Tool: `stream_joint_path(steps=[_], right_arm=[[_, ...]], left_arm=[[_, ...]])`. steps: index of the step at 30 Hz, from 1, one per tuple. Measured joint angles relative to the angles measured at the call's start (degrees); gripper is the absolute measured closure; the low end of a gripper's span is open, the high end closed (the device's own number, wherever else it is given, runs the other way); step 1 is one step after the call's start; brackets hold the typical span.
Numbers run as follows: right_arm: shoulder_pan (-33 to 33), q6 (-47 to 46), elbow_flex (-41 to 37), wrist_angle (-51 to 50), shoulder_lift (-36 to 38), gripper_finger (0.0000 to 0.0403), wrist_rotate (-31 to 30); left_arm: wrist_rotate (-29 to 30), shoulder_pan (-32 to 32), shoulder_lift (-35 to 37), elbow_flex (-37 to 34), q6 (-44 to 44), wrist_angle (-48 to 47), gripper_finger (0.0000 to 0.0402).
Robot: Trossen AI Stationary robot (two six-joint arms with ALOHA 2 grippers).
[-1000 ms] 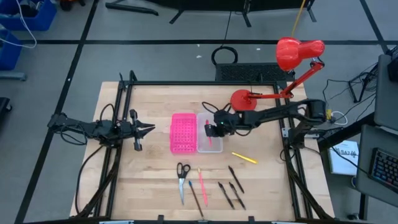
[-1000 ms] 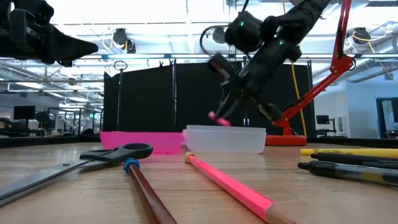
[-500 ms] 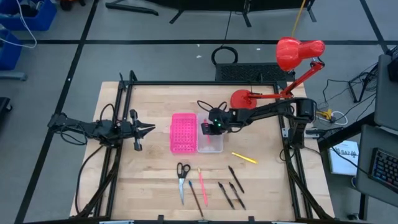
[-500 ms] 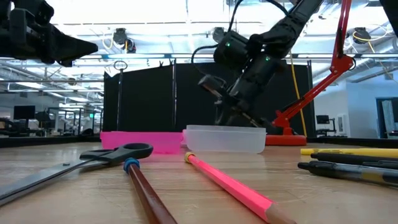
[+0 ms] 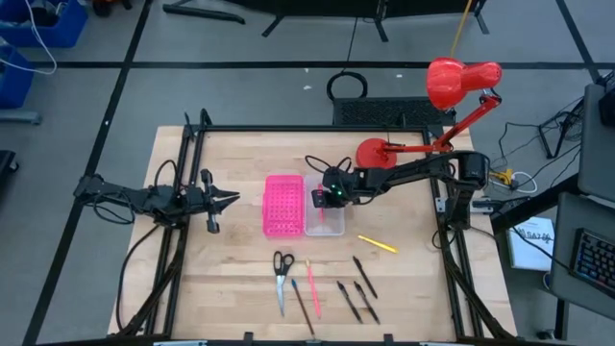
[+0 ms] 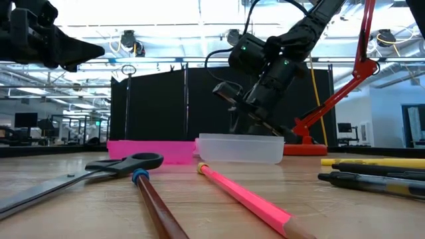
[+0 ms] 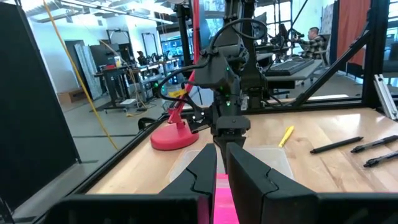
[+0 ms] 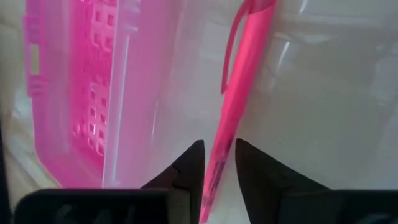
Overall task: Pick & place school supplies into a supply box
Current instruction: Put the pink pen into the supply box, then put the yellow pen into the supply box
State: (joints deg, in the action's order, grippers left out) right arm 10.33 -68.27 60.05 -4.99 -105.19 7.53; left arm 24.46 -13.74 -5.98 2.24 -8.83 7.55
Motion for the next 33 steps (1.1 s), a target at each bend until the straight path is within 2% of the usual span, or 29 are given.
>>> stream_joint_path(steps=[7, 11, 14, 16, 20, 22, 26, 30, 33], right_arm=[[0.2, 2.5, -0.1, 0.7, 3.5, 0.0314, 0.0], [1.0, 5.6, -0.1, 0.0, 10.3, 0.0315, 0.2], [1.3, 11.1, -0.1, -0.7, 18.0, 0.0315, -0.1], [1.0, 19.1, 0.0, -1.9, 23.9, 0.0316, -3.1], [-4.3, 33.7, -0.3, -5.9, 35.7, 0.0326, -19.2], [-7.7, 40.1, -1.5, -7.0, 40.8, 0.0332, -24.4], [-13.4, 45.3, -7.5, -5.4, 49.2, 0.0348, -32.2], [-17.6, 49.3, -15.8, 2.4, 55.1, 0.0367, -33.0], [-20.3, 52.8, -22.2, 4.0, 58.3, 0.0393, -33.0]], left_arm=[[0.0, 0.0, 0.0, 0.0, 0.0, 0.0, 0.0355], [0.7, 0.0, 0.0, 0.0, -1.4, 0.0, 0.0355], [3.1, 0.0, 0.0, 0.0, -2.6, 0.0, 0.0355], [4.5, 0.0, 0.0, 0.0, -2.5, 0.0, 0.0355], [4.7, 0.0, 0.0, 0.0, -1.1, 0.0, 0.0355], [4.7, 0.0, 0.0, 0.0, -1.0, -0.1, 0.0355], [4.7, 0.0, 0.0, 0.0, -1.2, 0.0, 0.0355], [4.7, 0.0, 0.0, 0.0, -3.7, 0.0, 0.0355], [4.7, 0.0, 0.0, 0.0, -3.7, 0.0, 0.0355]])
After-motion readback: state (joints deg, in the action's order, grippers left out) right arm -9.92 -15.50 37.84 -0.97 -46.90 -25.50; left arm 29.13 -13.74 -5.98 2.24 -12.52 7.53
